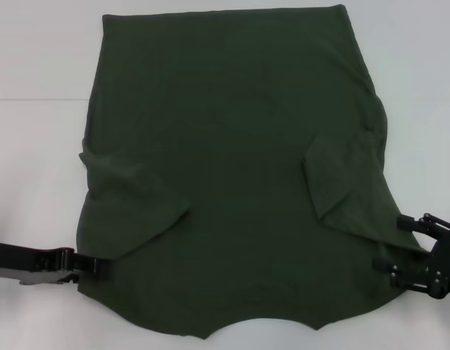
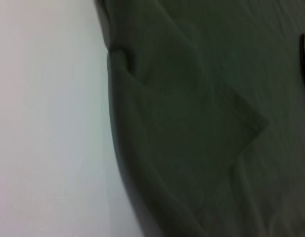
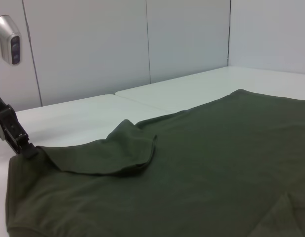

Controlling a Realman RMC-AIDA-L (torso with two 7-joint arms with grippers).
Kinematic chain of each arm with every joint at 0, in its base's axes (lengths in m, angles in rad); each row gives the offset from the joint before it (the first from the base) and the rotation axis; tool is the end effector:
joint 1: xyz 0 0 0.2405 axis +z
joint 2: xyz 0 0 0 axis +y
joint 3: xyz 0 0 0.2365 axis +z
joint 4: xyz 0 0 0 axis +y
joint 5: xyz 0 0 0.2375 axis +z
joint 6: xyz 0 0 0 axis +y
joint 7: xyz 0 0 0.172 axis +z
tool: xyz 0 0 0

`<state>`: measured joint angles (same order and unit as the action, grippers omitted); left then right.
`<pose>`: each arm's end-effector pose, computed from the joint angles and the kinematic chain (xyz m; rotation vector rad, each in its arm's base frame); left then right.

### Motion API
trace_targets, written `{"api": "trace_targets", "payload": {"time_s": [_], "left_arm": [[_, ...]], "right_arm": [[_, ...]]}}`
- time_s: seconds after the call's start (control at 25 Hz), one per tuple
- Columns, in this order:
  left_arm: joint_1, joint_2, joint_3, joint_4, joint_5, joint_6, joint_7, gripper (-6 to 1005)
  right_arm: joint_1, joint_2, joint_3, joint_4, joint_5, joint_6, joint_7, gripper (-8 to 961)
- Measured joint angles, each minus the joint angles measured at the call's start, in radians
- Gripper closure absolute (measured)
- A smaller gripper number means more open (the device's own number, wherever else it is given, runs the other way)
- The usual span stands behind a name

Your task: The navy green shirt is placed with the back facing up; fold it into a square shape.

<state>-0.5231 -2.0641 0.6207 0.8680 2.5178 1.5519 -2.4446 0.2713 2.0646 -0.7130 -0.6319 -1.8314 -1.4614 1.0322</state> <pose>-0.3197 0.3414 0.0199 -2.1728 -1.9038 -0.1542 0.3350 0.3015 0.0001 -2.4819 0.5031 0.5903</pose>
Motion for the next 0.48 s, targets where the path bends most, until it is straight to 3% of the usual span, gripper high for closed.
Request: {"api": "trace_targets", "payload": {"time_s": [0.16,0.36,0.48], "left_arm": [[-0.001,0.002,0.003,0.003,0.0,-0.003,0.006,450],[0.002,0.003,0.004,0.006,0.0,-0.02,0.019,687],[0.002,0.003,0.004,0.003,0.0,-0.026,0.031,906]], "right_arm": [[0.0,0.0,0.001,0.0,0.0,0.0,0.0,34],[0.0,0.0,0.001,0.0,0.0,0.0,0.001,34],[0.002,0.0,0.001,0.0,0.0,-0.003,0.001,34]]}}
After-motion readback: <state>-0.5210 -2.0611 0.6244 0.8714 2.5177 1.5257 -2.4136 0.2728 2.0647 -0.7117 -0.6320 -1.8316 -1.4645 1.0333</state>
